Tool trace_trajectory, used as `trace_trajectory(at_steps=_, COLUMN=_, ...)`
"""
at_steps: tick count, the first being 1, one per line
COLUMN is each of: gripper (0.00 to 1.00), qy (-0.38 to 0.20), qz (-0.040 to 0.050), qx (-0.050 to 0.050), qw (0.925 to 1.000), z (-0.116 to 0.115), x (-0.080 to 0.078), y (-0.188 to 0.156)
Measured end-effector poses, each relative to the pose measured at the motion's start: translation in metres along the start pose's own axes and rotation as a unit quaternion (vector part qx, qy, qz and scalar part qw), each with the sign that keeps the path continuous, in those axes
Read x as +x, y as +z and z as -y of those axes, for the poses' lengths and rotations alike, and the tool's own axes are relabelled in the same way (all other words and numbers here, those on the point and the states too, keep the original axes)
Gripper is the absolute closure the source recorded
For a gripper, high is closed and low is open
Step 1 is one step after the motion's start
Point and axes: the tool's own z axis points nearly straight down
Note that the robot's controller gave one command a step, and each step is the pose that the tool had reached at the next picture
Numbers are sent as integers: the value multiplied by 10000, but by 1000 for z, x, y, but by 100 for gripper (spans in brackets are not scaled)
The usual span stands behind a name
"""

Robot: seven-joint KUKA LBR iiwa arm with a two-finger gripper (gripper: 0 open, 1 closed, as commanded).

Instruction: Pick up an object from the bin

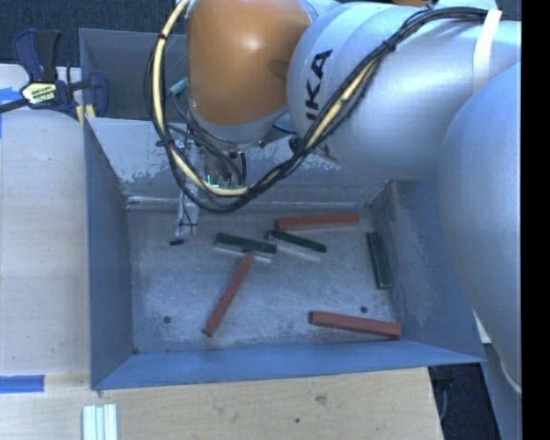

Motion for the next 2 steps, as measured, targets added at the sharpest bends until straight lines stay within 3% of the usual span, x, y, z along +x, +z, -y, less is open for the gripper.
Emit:
trace_trajectory(at_steps=1, gripper=0, qy=14, qz=42, qx=-11, qw=10000, z=1, x=-2, y=-5)
trace_trajectory(at_steps=2, gripper=0, qy=161, qz=56, qx=-14, qw=9999, z=17, x=10, y=67)
